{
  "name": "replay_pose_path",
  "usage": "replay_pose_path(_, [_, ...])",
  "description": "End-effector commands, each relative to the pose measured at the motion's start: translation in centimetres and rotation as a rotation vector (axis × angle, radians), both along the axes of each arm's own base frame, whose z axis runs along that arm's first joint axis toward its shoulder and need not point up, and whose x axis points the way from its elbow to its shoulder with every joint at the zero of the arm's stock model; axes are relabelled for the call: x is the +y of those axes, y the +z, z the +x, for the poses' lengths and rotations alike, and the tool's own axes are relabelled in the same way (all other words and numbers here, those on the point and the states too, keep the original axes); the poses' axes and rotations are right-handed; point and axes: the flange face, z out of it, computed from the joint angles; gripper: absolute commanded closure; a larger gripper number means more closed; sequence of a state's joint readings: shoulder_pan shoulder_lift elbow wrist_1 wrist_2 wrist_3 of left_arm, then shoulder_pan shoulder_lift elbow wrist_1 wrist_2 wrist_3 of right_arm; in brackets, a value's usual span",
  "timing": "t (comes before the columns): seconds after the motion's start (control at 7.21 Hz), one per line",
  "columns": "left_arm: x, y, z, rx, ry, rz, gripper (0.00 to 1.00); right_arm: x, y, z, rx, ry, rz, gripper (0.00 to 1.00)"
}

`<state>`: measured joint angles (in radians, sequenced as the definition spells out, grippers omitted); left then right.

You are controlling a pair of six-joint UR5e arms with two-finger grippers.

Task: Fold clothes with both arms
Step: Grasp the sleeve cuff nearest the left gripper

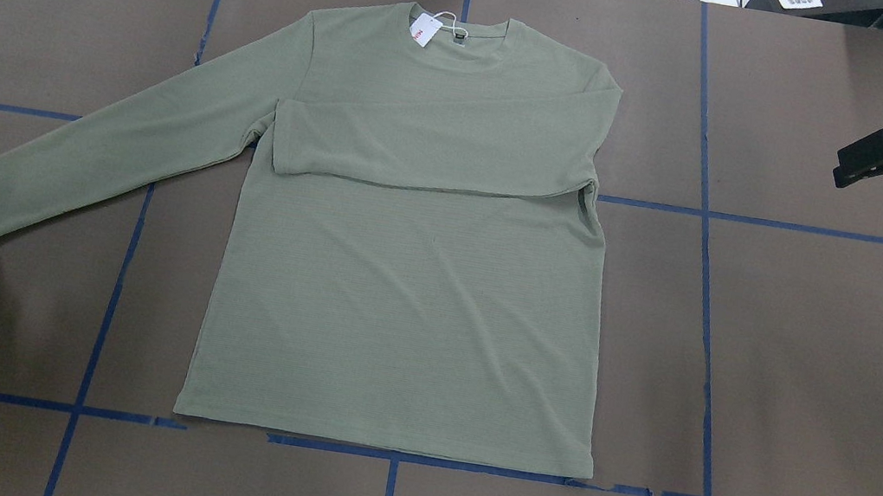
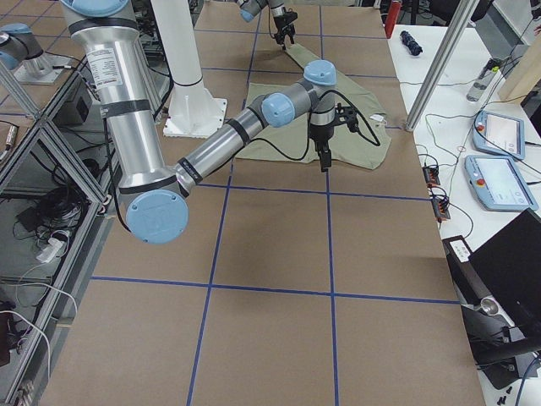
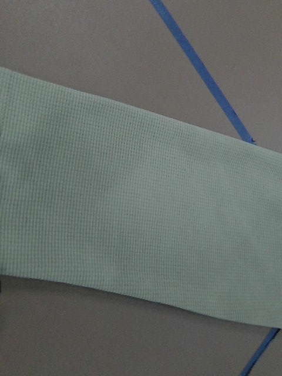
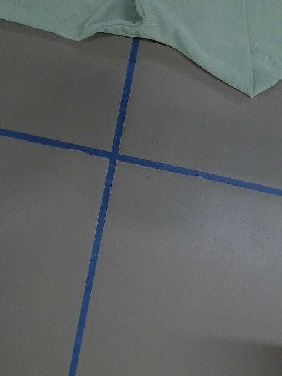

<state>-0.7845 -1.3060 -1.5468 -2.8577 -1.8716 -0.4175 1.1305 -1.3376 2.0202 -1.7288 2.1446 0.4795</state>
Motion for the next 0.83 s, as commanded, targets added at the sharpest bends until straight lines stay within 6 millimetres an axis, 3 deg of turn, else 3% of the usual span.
replay_pose_path(0.0, [1.14,-0.43,-1.11,0.000,0.001,0.002,0.91,-0.01,0.00,0.01,0.001,0.004,-0.002,0.00])
replay_pose_path(0.14, [1.16,-0.51,-1.13,0.004,0.001,0.006,0.95,-0.04,0.07,0.00,0.001,0.005,-0.004,0.00])
replay_pose_path(0.56, [1.53,-0.45,-0.65,0.004,0.018,0.004,0.84,-0.04,0.22,0.00,0.002,0.007,-0.009,0.00])
replay_pose_path(0.69, [1.54,-0.51,-0.49,0.005,0.021,0.006,0.86,-0.05,0.22,0.00,0.002,0.008,-0.010,0.00])
